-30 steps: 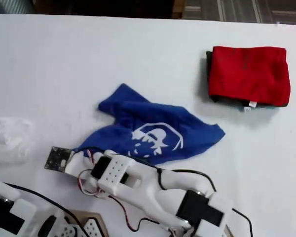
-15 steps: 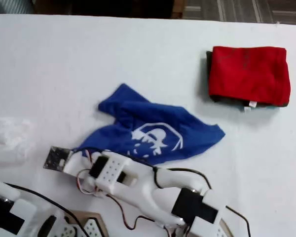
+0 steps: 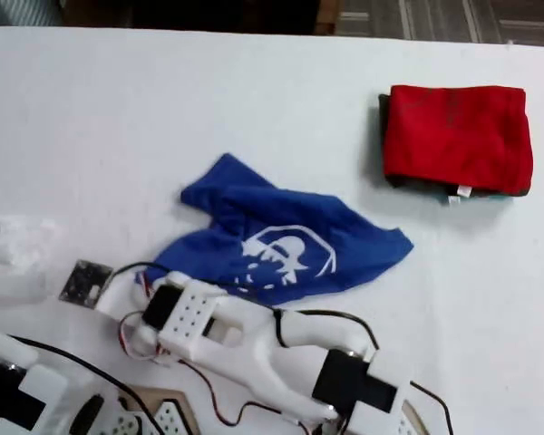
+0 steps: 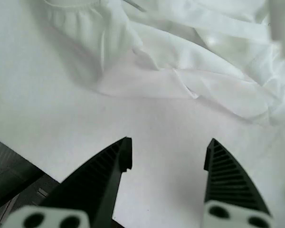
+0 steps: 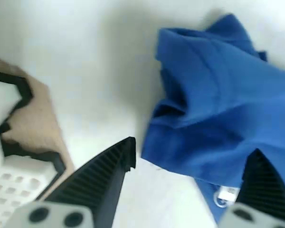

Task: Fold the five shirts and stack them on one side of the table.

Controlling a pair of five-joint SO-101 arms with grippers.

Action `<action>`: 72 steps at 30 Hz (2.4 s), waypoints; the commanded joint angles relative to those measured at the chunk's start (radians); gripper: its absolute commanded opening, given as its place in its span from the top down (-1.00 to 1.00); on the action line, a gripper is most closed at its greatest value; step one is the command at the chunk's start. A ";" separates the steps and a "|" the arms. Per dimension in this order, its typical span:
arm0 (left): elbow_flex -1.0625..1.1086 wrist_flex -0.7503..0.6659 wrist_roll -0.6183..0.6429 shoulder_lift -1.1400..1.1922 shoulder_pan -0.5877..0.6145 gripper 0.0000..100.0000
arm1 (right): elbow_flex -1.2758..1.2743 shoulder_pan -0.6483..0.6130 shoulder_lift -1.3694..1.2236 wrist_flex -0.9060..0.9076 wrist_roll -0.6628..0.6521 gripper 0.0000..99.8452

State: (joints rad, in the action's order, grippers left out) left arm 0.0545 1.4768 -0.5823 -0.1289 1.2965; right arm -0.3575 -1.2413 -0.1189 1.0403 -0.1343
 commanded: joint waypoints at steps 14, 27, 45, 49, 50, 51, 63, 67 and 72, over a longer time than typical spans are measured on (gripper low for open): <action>-0.010 -0.011 -0.006 -0.048 0.035 0.47 | 0.097 0.002 -0.176 -0.027 0.008 0.29; -0.005 -0.014 -0.002 -0.048 -0.003 0.47 | 0.101 0.114 -0.166 0.022 0.005 0.29; -0.007 -0.017 0.000 -0.048 -0.032 0.47 | 0.097 0.166 -0.021 0.065 -0.126 0.29; -0.007 -0.017 0.000 -0.046 -0.032 0.47 | 0.092 0.170 -0.024 0.064 -0.127 0.29; -0.007 -0.017 0.000 -0.046 -0.032 0.47 | 0.091 0.170 -0.030 0.061 -0.127 0.29; -0.007 -0.017 0.000 -0.046 -0.032 0.47 | 0.091 0.170 -0.039 0.059 -0.127 0.29; 0.039 -0.005 0.002 -0.046 -0.127 0.47 | 0.325 0.337 0.186 0.344 -0.198 0.29; 0.082 0.057 0.003 -0.048 -0.262 0.47 | 0.367 0.486 0.323 0.429 -0.201 0.29; 0.125 0.161 0.000 -0.048 -0.569 0.47 | 0.365 0.665 0.432 0.499 -0.203 0.29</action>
State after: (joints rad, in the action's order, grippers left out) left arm 0.1726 1.5796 -0.5823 -0.1289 0.9145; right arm -0.0307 -0.6797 0.2232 1.5021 -0.3276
